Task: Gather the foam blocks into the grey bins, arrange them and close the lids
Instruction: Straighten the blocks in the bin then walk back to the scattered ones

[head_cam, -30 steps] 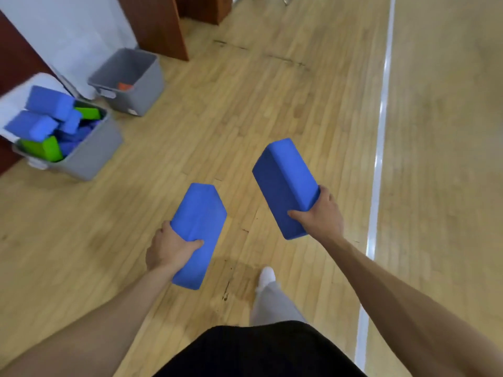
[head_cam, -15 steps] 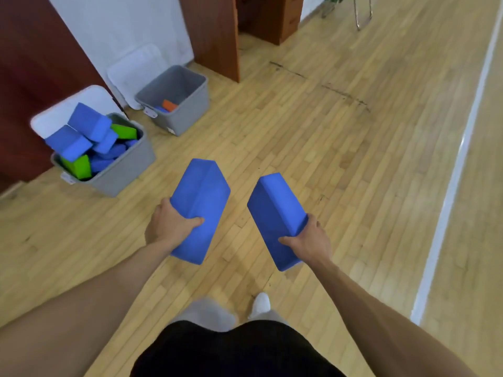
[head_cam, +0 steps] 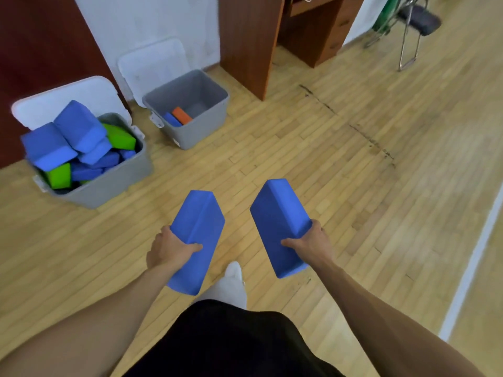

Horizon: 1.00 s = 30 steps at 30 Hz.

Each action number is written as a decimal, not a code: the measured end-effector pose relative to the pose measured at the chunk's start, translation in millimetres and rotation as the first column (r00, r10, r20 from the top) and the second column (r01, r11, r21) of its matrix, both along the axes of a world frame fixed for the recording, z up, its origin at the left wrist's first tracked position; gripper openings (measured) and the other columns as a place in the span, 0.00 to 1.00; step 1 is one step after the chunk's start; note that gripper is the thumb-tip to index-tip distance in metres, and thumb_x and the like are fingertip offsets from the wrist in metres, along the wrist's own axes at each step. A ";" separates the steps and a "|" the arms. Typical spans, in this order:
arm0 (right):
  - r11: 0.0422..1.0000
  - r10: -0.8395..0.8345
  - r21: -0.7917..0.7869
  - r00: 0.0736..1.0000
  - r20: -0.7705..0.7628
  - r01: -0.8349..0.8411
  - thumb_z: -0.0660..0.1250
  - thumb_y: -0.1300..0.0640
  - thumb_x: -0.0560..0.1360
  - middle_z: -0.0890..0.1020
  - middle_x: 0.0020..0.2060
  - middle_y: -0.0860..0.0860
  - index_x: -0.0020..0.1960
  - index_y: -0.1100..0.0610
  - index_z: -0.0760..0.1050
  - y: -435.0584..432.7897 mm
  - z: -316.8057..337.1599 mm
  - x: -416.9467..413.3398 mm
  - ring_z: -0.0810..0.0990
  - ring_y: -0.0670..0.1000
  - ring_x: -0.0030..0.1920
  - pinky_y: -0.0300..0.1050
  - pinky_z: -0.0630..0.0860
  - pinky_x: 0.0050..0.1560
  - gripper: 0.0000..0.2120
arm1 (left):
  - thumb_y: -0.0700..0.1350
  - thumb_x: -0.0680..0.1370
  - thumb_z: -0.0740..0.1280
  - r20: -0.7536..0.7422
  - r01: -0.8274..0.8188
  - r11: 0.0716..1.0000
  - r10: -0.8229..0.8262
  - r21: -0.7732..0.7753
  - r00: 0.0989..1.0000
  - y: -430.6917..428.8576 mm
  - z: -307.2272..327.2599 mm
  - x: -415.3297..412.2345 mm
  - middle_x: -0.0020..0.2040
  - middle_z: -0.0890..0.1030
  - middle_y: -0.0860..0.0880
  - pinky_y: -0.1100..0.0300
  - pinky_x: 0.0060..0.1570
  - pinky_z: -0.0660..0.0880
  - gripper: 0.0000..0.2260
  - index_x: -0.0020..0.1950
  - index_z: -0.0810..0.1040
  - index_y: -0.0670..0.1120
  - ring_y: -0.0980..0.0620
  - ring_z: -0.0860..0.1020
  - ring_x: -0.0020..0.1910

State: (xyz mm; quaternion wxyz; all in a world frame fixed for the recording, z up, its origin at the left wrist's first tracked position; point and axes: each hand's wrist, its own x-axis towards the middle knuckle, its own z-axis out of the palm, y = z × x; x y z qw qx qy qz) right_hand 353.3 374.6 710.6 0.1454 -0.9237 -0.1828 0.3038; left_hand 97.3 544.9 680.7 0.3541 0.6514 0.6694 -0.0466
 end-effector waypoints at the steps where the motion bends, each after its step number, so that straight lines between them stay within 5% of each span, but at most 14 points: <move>1: 1.000 0.010 0.000 1.000 0.007 -0.010 0.75 0.42 0.62 0.73 0.61 0.52 0.72 0.55 0.58 23.5 4.0 14.3 0.76 0.56 0.58 0.55 0.76 0.54 0.46 | 0.59 0.62 0.76 -0.007 0.009 1.000 -0.009 0.001 1.000 21.6 1.7 13.0 0.58 0.76 0.47 0.47 0.52 0.75 0.37 0.64 0.67 0.45 0.44 0.77 0.53; 10: 0.991 0.053 0.121 0.996 0.072 -0.061 0.75 0.44 0.62 0.73 0.61 0.54 0.71 0.56 0.59 239.7 19.6 111.0 0.75 0.58 0.59 0.57 0.74 0.57 0.44 | 0.61 0.62 0.75 0.108 -0.088 0.995 0.083 0.039 0.991 212.5 20.9 109.4 0.59 0.75 0.50 0.49 0.50 0.76 0.39 0.66 0.65 0.47 0.45 0.77 0.54; 19: 0.985 0.161 0.068 0.987 0.005 -0.161 0.75 0.43 0.62 0.73 0.61 0.55 0.71 0.57 0.60 465.2 -20.1 190.6 0.74 0.58 0.60 0.56 0.74 0.57 0.45 | 0.59 0.63 0.76 -0.028 -0.097 0.995 0.097 0.008 0.995 406.1 7.0 178.5 0.60 0.74 0.47 0.49 0.49 0.74 0.37 0.65 0.66 0.46 0.43 0.76 0.56; 30: 0.951 0.309 0.005 0.951 -0.015 -0.309 0.76 0.43 0.63 0.71 0.62 0.56 0.71 0.58 0.59 724.5 -19.6 233.3 0.73 0.58 0.61 0.57 0.73 0.59 0.44 | 0.66 0.51 0.72 0.161 -0.325 0.945 0.324 -0.016 0.932 646.3 8.8 218.2 0.57 0.77 0.50 0.46 0.48 0.78 0.43 0.61 0.69 0.48 0.45 0.78 0.53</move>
